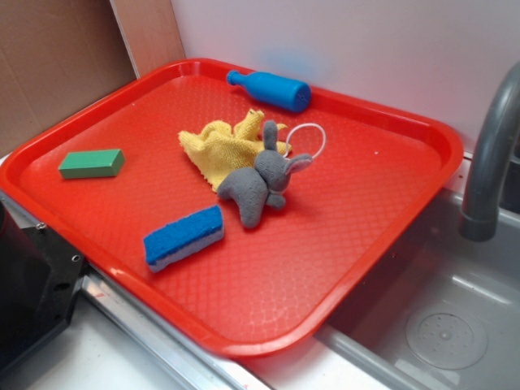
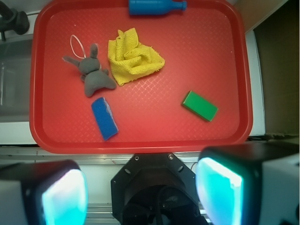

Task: Grab the green block.

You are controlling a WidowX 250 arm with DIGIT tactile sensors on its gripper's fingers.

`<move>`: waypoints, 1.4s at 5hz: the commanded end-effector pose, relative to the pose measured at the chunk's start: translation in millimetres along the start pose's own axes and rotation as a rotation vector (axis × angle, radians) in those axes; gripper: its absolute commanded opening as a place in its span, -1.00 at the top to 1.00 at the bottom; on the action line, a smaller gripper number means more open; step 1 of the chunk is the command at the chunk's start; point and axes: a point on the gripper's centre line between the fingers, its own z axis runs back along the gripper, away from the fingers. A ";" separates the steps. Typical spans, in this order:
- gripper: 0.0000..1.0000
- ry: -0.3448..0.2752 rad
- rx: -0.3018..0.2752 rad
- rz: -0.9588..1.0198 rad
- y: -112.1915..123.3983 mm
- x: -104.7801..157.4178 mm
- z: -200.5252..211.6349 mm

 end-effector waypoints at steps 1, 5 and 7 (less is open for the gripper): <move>-1.00 0.000 0.000 0.000 0.0 0.0 0.0; -1.00 -0.089 -0.007 -0.608 98.6 51.2 -98.8; -1.00 -0.033 -0.205 -1.022 123.6 58.1 -168.5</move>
